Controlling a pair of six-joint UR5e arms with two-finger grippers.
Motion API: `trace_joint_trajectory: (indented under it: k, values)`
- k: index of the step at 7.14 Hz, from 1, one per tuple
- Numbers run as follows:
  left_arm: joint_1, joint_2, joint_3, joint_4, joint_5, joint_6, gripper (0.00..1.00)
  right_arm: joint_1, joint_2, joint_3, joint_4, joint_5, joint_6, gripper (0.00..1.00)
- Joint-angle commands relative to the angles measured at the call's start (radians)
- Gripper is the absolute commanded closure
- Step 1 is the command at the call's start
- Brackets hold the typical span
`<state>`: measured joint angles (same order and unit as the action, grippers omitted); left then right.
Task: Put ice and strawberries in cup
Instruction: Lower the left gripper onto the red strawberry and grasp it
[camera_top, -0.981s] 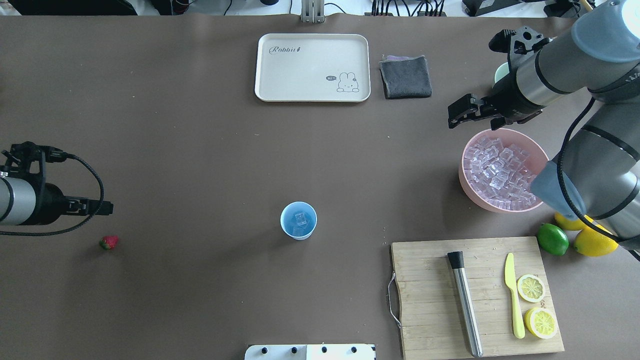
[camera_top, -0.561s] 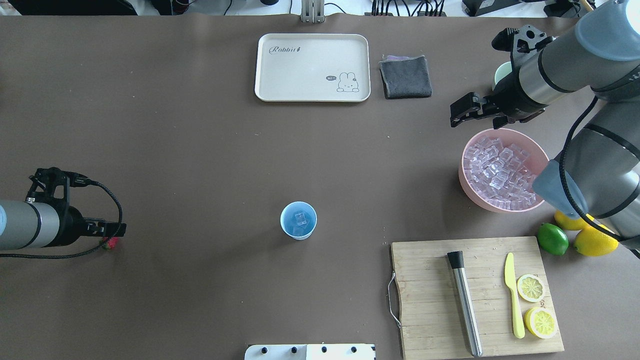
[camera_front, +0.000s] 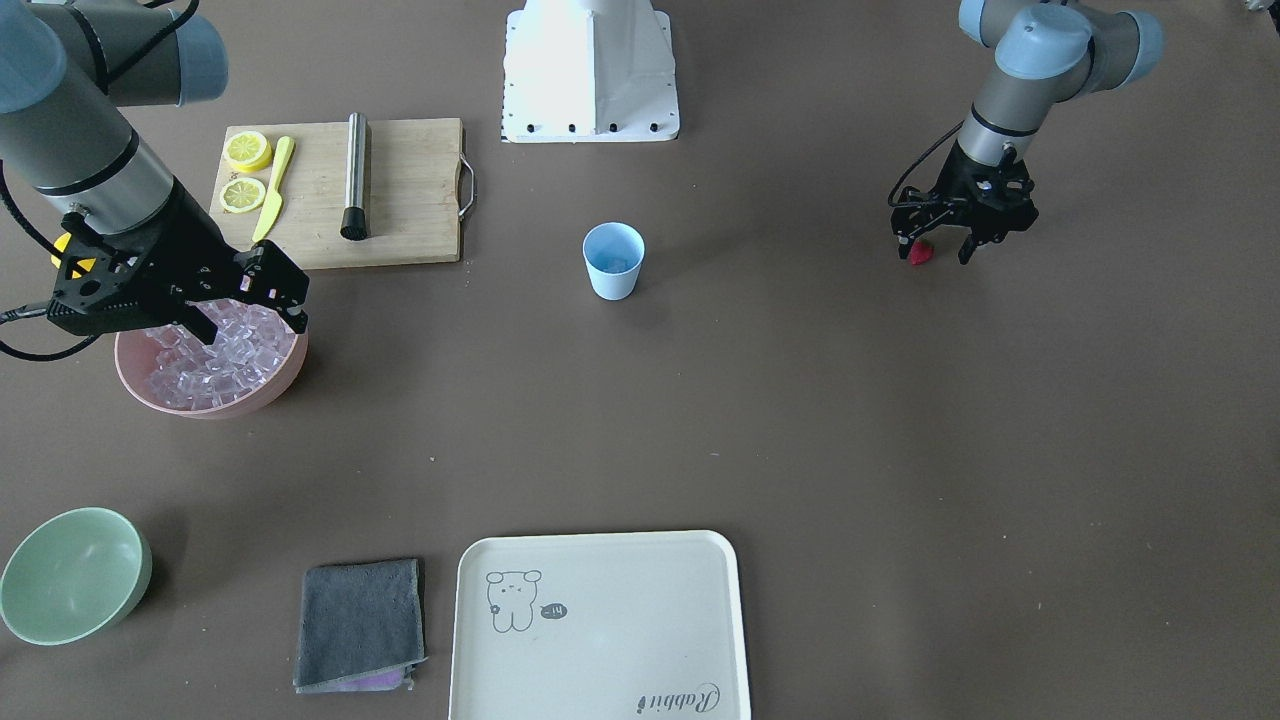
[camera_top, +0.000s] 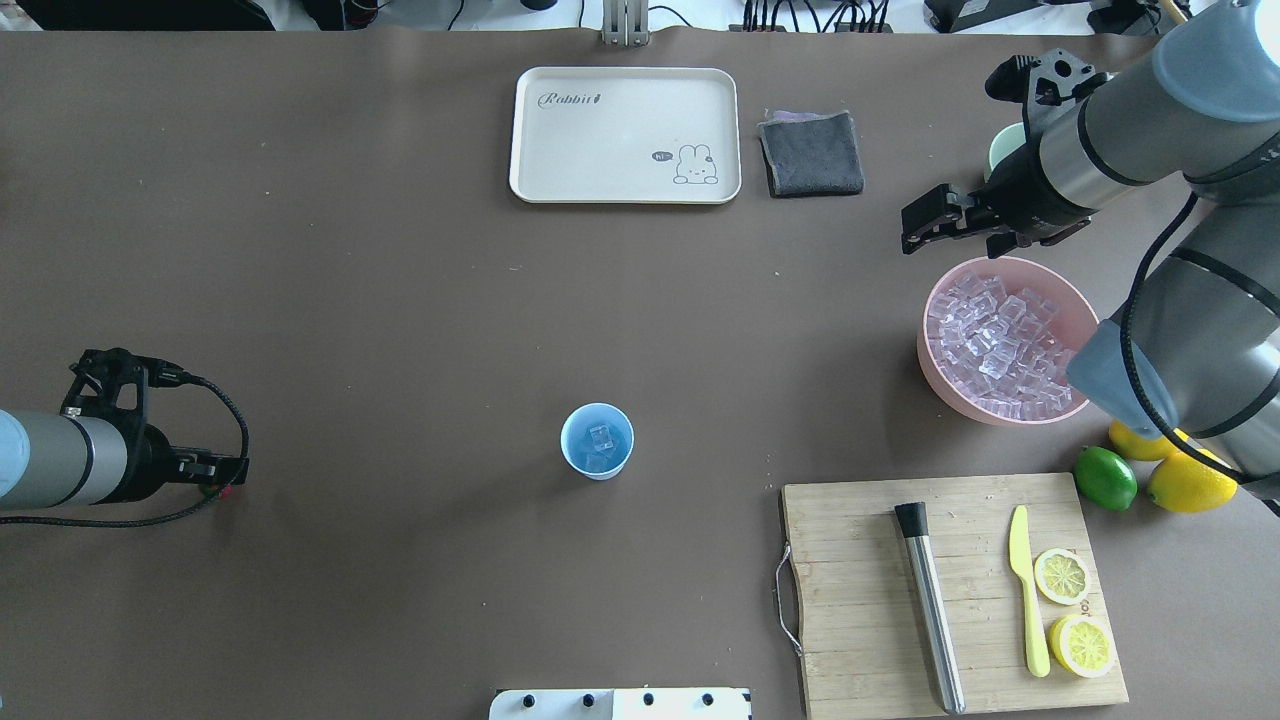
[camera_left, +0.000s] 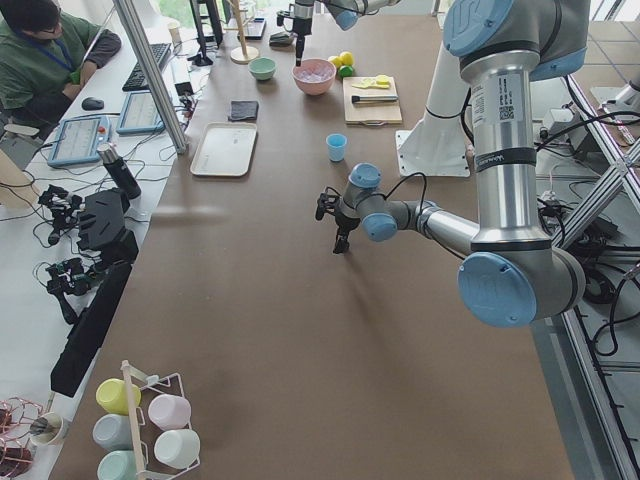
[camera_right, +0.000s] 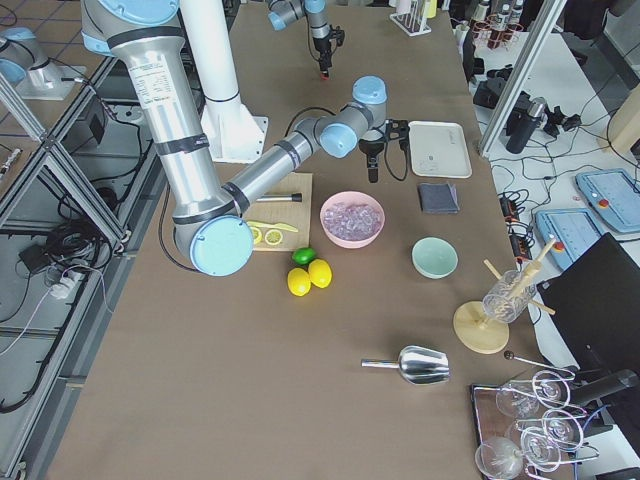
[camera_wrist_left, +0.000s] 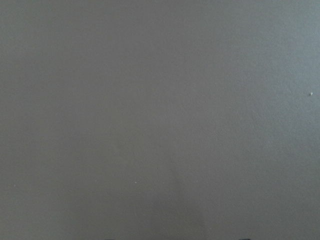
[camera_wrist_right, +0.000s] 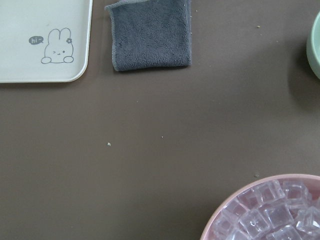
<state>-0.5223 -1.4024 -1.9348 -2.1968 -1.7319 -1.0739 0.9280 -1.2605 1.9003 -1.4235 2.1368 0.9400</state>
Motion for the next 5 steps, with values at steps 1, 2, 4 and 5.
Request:
trace_joint_trajectory:
  k: [1, 2, 4, 5]
  values:
    - [0.01, -0.001, 0.0, -0.001, 0.0, 0.0, 0.23, 0.0, 0.0, 0.0, 0.0, 0.0, 0.0, 0.0]
    - [0.013, -0.001, 0.002, -0.001, 0.0, 0.0, 0.23, 0.0, 0.0, 0.0, 0.0, 0.0, 0.002, 0.0]
    - [0.021, 0.0, 0.002, -0.001, 0.0, 0.0, 0.51, 0.0, 0.0, 0.0, -0.002, 0.0, 0.002, 0.0]
    - [0.025, 0.0, 0.002, -0.001, 0.0, 0.0, 0.68, 0.0, 0.0, 0.002, -0.002, 0.0, 0.005, 0.0]
